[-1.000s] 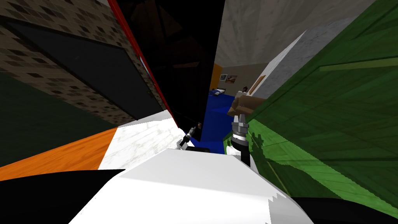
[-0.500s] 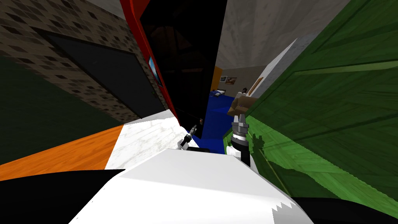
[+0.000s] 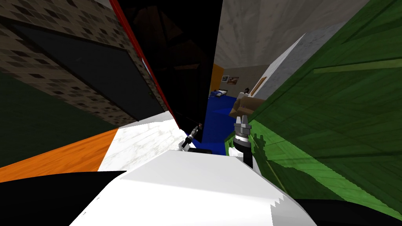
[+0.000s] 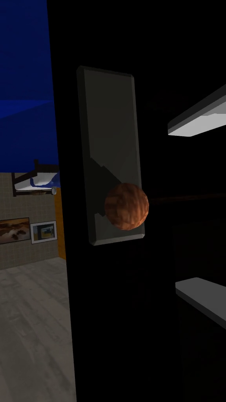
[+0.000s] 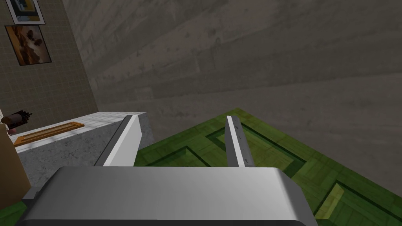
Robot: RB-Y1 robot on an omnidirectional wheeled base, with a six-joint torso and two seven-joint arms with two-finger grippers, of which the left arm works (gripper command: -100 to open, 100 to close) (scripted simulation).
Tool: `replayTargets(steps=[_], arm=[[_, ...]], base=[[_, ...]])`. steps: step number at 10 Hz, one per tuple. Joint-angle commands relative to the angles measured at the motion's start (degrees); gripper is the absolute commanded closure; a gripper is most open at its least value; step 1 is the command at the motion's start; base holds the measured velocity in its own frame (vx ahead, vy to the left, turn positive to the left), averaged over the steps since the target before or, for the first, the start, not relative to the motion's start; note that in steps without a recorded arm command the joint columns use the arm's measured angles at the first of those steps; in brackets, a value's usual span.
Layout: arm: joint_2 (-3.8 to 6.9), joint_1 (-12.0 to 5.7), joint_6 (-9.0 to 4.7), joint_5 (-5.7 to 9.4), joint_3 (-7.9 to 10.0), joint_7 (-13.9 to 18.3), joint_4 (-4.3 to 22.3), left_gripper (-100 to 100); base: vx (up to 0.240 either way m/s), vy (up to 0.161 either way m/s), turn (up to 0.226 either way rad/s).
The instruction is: Push the door open
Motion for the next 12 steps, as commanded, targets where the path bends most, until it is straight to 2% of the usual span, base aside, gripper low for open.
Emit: replayTargets(steps=[1,3,4,5,10,11,12], arm=[[-0.26,-0.13,-0.31,0.10,0.23,-0.2,0.4,-100],[-1.18,-0.12,-0.60,0.20,0.51,-0.6,0.6,-100],[-0.81,0.02,-0.42,0.16,0.40,-0.4,0.3,-100],[-0.81,0.02,-0.42,0.16,0.40,-0.4,0.3,100],[-0.81,0.02,-0.42,0.16,0.40,-0.4,0.3,100],[-0.02,0.02,-0.21,0.70,1.48,-1.2,0.6,100],[0.22,-0.01,-0.19,0.91,1.91,-1.5,0.6,100]], base=[[0.213,-0.113,-0.020],[0.217,-0.115,-0.021],[0.071,-0.042,0.017],[-0.013,0.004,-0.011],[-0.013,0.008,-0.002],[0.122,-0.053,0.055],[0.198,-0.082,0.043]])
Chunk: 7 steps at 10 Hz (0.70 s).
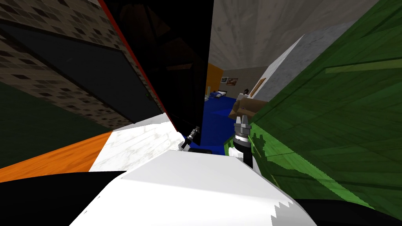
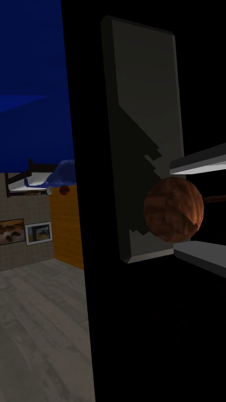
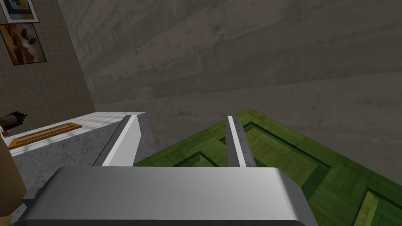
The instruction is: Push the door open
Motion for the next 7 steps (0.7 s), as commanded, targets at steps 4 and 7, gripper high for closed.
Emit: replayTargets(steps=[4,7], arm=[[1.11,0.00,0.52,0.58,0.97,-0.2,-1.3,-100],[0.92,-0.08,0.99,0.58,0.63,0.3,-1.8,-100]], base=[[0.043,-0.005,0.050],[-0.208,0.031,0.018]])
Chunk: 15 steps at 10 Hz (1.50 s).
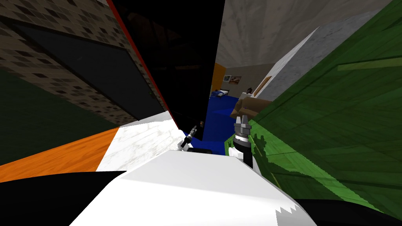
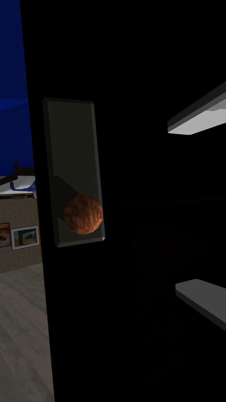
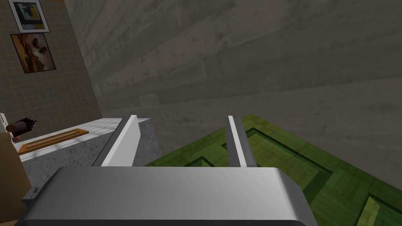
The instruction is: Push the door open
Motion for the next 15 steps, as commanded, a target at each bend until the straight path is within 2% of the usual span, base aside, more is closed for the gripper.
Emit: replayTargets(steps=[1,4,5,6,10,15], arm=[[-0.29,-0.01,0.31,-0.01,-0.20,0.3,-0.3,-100],[-1.41,-0.09,0.79,-0.01,-0.55,0.9,-0.7,-100],[-1.12,-0.40,0.44,0.04,-0.41,0.8,-0.1,-100],[-0.80,-0.44,0.30,0.12,-0.21,0.6,0.1,-100],[-0.60,-0.51,-0.04,0.29,0.26,0.2,0.4,-100],[-1.61,-0.61,-0.52,0.54,0.90,-0.4,0.8,-100]], base=[[-0.214,0.011,0.021],[-0.192,0.029,0.022],[-0.071,0.018,-0.002],[0.089,-0.048,-0.037],[0.204,-0.079,-0.023],[0.188,-0.082,-0.024]])
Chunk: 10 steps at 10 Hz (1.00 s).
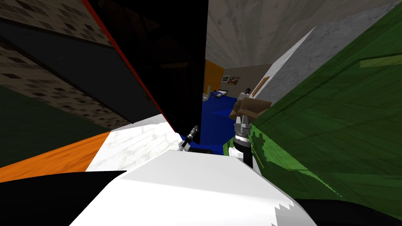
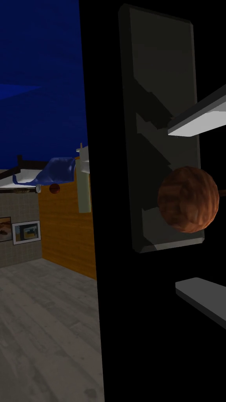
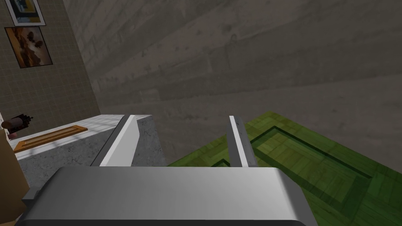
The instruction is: Push the door open
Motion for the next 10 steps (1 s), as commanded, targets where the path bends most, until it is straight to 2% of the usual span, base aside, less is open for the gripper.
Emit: replayTargets(steps=[1,2,7,8,10], arm=[[0.00,0.00,0.00,0.00,0.00,0.0,0.0,-100],[0.00,0.00,0.00,0.00,0.00,0.0,0.0,100],[0.00,0.00,0.00,0.00,0.00,0.0,0.0,100],[0.73,0.10,0.21,0.25,0.60,-0.5,0.1,100],[1.22,0.11,0.27,0.50,1.17,-0.9,0.1,100]], base=[[0.083,-0.025,0.012],[-0.021,0.002,-0.005],[-0.013,0.005,-0.003],[0.106,-0.020,0.072],[0.164,-0.063,0.090]])
